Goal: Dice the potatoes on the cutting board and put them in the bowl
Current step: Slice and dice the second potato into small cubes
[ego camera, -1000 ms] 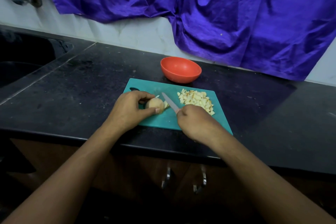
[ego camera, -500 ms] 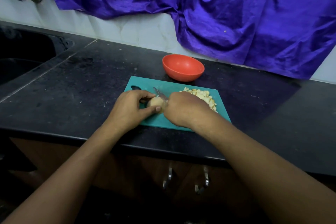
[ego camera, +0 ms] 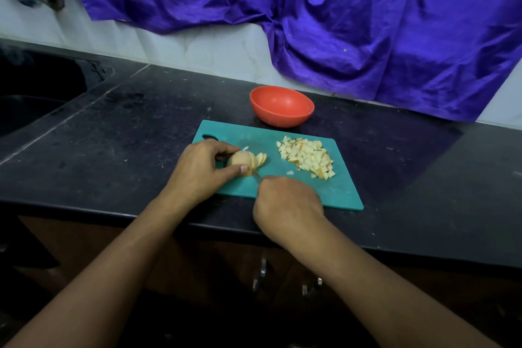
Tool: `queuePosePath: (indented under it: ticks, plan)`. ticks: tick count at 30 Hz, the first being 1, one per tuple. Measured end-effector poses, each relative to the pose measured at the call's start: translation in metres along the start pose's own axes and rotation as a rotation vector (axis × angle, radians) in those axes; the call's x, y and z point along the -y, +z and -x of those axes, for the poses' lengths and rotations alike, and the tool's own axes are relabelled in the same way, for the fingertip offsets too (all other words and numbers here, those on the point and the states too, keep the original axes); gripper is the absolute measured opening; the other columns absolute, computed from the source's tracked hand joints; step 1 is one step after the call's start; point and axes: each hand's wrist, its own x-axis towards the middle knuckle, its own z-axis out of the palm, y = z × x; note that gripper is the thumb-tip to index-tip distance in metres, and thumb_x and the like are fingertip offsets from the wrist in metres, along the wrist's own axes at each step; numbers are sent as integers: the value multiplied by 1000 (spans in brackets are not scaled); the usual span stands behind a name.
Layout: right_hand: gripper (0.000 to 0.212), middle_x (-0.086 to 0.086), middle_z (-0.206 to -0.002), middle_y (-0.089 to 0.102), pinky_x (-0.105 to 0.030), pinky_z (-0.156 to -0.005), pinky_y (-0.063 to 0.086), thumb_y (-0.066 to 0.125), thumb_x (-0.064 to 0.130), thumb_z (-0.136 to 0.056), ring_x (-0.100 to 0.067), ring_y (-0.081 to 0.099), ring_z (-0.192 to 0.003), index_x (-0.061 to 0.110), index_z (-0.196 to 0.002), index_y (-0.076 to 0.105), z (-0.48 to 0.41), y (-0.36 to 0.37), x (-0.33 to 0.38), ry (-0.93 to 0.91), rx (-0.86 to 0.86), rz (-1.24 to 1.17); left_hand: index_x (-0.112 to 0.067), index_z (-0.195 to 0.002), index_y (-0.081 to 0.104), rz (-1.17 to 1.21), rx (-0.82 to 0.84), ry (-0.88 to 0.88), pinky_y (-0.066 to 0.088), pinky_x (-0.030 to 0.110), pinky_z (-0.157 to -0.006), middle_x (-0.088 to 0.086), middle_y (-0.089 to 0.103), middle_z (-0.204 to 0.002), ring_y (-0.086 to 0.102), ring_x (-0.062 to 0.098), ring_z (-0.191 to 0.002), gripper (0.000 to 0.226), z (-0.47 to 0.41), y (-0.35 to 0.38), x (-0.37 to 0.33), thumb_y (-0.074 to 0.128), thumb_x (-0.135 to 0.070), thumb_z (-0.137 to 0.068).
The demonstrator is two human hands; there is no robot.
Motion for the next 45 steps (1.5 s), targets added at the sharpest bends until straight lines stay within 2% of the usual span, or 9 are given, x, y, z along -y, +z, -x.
queuePosePath:
  ticks: [9, 16, 21, 26, 30, 34, 40, 43, 45]
  plan:
    - [35, -4, -91, 64, -32, -61, 46, 37, 38, -109, -15, 63, -77, 15, -109, 64, -9, -17, -26, 96, 115, -400, -28, -123, 73, -7, 7, -7, 55, 34, -93, -9, 72, -115, 64, 4, -102, 48, 2, -1, -1, 84, -44, -79]
    - [30, -6, -84, 58, -32, -60, 40, 42, 25, -104, -17, 55, -76, 15, -77, 50, -13, -46, -12, -8, 2, -236, -24, -120, 75, -10, -9, -4, 53, 30, -93, -8, 75, -114, 66, 4, -101, 41, 3, -3, 1, 82, -37, -82]
    - [29, -2, -83, 54, -32, -62, 40, 44, 28, -104, -19, 56, -80, 19, -77, 47, -20, -47, -1, -24, 69, -123, -25, -118, 76, -4, -9, -6, 54, 37, -98, -9, 75, -114, 66, 5, -104, 38, 2, -2, 0, 82, -35, -82]
    - [16, -4, -90, 52, -35, -77, 48, 49, 29, -102, -26, 56, -89, 16, -102, 57, -26, -48, 14, -27, 46, -48, -26, -116, 77, -19, -6, 13, 54, 41, -96, -8, 75, -111, 66, 10, -103, 34, 2, -1, 1, 81, -32, -83]
    - [32, -9, -120, 63, -36, -79, 43, 49, 22, -102, -29, 61, -107, 14, -130, 61, -24, -28, 24, -21, 44, -24, -27, -117, 77, -21, -10, 25, 55, 42, -97, -8, 75, -114, 67, 11, -105, 36, 2, -2, 2, 82, -31, -82]
    - [33, -9, -131, 62, -38, -78, 41, 49, 22, -103, -28, 61, -116, 14, -134, 59, -17, -9, 24, -15, 25, -1, -25, -118, 77, -17, -27, 4, 55, 37, -96, -8, 75, -115, 67, 8, -104, 40, 2, -1, 3, 84, -35, -80]
    - [25, -8, -116, 64, -38, -76, 48, 48, 26, -103, -27, 64, -105, 15, -119, 62, -3, -4, 5, 24, 49, -64, -23, -117, 77, -28, -36, -17, 51, 26, -87, -9, 75, -110, 65, 5, -97, 40, 4, -1, 0, 85, -37, -80]
    - [30, -5, -91, 66, -32, -63, 49, 43, 33, -105, -20, 66, -78, 14, -96, 63, -10, -8, -13, 94, 95, -389, -24, -115, 78, -27, -30, -24, 52, 27, -86, -11, 75, -108, 65, 3, -95, 39, 4, -1, 0, 85, -39, -80]
    - [35, -4, -78, 64, -23, -45, 42, 40, 34, -106, -14, 58, -52, 11, -98, 64, -12, -9, -17, 146, 124, -512, -24, -115, 78, -31, -30, -29, 55, 31, -88, -11, 75, -108, 65, 4, -95, 40, 4, -2, -1, 84, -41, -79]
